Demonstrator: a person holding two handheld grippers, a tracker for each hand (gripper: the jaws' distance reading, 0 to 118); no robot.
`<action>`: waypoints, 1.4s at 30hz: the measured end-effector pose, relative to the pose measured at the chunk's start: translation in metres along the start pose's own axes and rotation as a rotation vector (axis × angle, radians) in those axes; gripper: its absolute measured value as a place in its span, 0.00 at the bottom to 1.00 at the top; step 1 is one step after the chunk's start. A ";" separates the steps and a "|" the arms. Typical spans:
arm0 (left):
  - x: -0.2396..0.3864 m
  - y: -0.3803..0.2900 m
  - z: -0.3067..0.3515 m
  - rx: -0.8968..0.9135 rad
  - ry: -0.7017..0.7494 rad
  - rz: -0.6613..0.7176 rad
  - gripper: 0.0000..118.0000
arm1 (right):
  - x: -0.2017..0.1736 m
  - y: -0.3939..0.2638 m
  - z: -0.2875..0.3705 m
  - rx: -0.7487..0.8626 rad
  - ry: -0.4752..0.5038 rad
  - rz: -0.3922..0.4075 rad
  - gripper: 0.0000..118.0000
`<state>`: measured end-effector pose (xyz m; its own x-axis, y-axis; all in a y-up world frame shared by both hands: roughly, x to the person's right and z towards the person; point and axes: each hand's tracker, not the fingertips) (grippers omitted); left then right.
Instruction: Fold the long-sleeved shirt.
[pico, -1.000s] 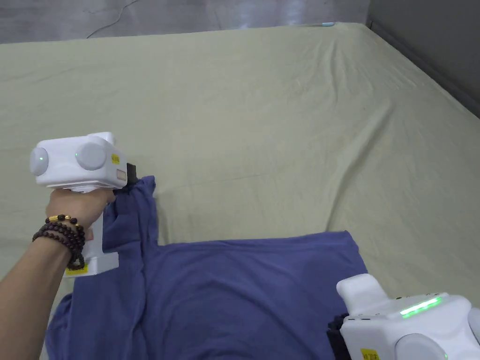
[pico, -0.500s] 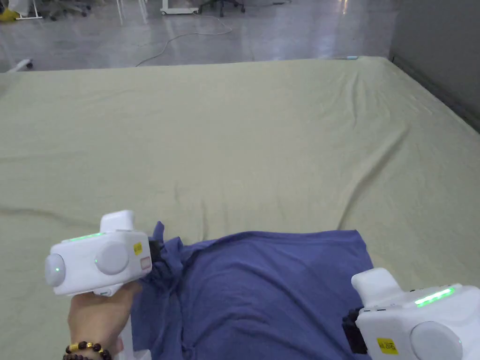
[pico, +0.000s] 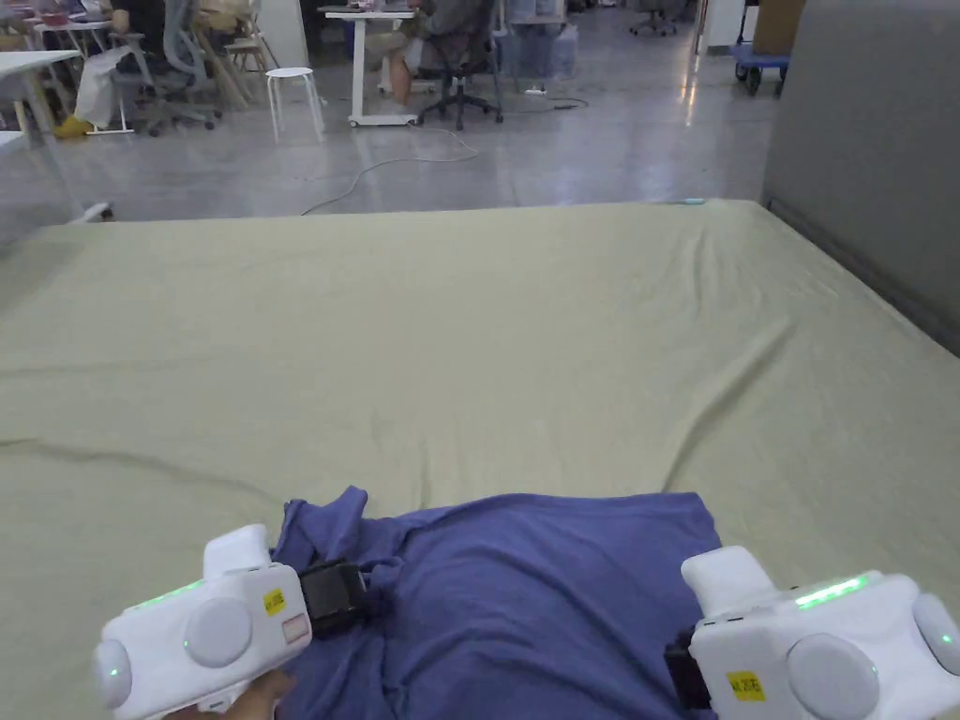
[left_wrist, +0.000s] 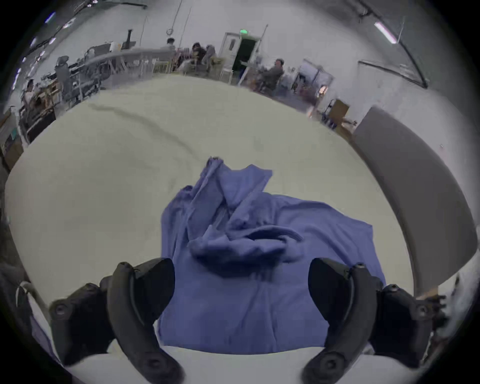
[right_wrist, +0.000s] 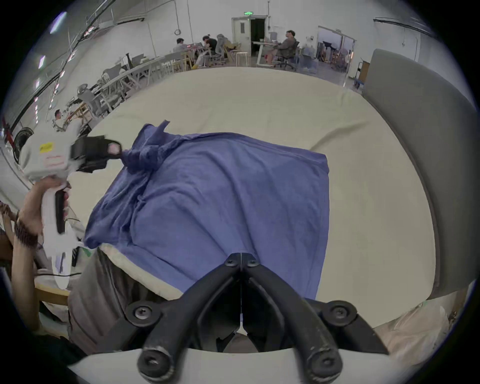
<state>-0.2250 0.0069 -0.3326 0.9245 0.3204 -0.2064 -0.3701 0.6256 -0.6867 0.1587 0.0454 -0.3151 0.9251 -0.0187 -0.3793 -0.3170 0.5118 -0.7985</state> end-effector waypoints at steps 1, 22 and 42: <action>0.001 -0.005 0.016 -0.014 0.009 -0.001 0.84 | 0.000 0.000 -0.001 0.004 0.002 -0.005 0.00; -0.011 0.110 -0.133 -0.208 0.066 -0.044 0.92 | 0.026 0.007 -0.031 -0.077 0.041 -0.078 0.00; 0.020 0.097 -0.110 -0.229 0.020 -0.120 0.14 | 0.175 0.201 -0.210 -0.301 -0.156 -0.377 0.89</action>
<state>-0.2327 -0.0045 -0.4802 0.9630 0.2379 -0.1265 -0.2298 0.4804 -0.8464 0.2134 -0.0351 -0.6399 0.9998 -0.0139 0.0174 0.0201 0.2235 -0.9745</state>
